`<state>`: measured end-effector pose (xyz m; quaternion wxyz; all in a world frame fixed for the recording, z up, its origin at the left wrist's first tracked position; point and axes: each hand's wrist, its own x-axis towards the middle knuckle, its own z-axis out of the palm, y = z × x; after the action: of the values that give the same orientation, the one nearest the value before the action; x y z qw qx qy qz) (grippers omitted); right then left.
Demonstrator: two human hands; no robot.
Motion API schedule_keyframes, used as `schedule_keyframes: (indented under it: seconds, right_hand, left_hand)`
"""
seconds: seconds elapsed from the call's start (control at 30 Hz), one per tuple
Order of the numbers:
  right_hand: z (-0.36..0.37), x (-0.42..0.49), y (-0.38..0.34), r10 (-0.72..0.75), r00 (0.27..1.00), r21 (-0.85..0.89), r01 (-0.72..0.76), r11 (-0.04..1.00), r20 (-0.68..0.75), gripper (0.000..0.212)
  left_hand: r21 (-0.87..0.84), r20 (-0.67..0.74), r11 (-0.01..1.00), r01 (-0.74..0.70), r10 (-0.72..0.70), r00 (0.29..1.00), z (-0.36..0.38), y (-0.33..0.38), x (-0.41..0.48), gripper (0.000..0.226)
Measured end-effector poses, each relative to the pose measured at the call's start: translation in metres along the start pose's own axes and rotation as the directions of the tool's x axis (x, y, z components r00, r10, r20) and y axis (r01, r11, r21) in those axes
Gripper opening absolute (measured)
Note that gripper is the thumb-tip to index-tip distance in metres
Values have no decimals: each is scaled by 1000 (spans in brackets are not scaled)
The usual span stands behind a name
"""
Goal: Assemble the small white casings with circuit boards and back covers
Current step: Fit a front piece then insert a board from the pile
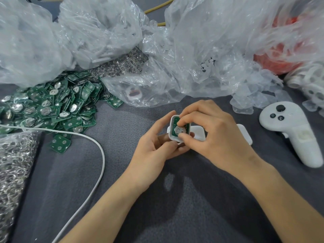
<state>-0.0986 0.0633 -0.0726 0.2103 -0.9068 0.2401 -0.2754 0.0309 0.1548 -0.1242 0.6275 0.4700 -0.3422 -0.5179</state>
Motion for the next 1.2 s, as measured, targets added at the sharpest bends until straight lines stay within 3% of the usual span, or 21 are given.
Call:
schedule_keyframes:
  seconds: [0.77,1.2]
  right_hand:
    - [-3,2,3,72,994,164,-84,983,77,16]
    - [-5,2,3,93,993,167,-104,980,74,15]
  left_hand:
    - [-1,-13,1000,3,-3,1000,2,5,-2,58]
    - [-14,11,1000,2,-2,1000,2,7,-3,55]
